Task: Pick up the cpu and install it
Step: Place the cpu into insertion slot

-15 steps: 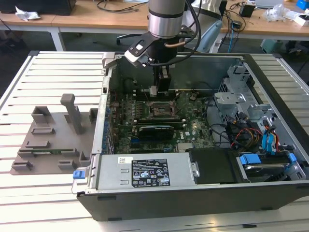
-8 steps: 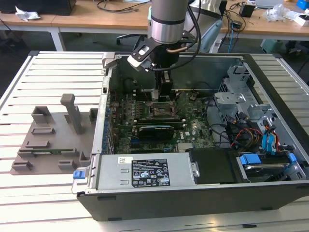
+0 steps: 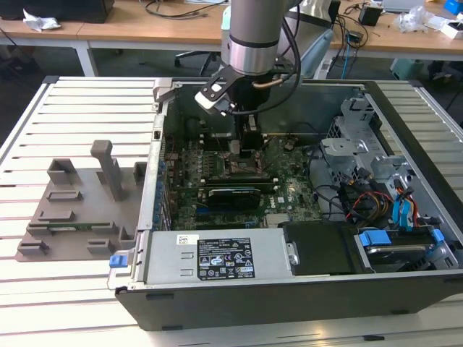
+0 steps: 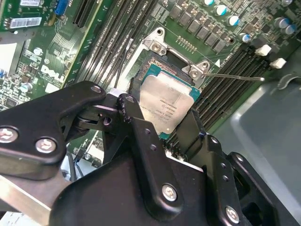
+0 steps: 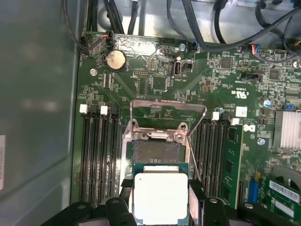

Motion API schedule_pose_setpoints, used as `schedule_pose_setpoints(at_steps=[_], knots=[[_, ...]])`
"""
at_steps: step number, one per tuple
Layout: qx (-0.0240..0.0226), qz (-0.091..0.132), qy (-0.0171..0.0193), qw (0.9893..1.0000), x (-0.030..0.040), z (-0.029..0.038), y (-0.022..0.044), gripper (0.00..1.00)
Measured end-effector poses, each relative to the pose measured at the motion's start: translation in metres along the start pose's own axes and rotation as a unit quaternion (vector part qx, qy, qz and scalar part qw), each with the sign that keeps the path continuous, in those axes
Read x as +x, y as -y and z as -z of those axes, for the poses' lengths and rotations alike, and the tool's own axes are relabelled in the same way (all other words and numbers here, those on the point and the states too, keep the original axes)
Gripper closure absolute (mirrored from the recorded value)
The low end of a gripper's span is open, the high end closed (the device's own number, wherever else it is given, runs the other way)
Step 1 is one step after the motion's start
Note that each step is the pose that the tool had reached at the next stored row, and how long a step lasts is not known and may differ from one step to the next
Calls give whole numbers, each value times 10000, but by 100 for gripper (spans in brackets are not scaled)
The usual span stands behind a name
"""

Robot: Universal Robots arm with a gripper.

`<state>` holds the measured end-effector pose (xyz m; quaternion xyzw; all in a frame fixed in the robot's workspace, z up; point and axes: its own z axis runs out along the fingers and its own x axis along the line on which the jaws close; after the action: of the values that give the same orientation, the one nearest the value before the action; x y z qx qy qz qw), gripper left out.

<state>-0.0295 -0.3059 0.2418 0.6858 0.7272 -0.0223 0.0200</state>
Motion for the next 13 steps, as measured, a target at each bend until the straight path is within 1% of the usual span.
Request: schedule_pose_setpoints(at_steps=[6, 8, 11, 13], knots=[[1, -1, 7, 10000, 10, -121, -16, 45], [1, 0, 12, 10000, 13, -181, -17, 45], [1, -1, 15, 10000, 20, -301, -35, 45], [3, -41, 15, 10000, 22, -344, -48, 45]])
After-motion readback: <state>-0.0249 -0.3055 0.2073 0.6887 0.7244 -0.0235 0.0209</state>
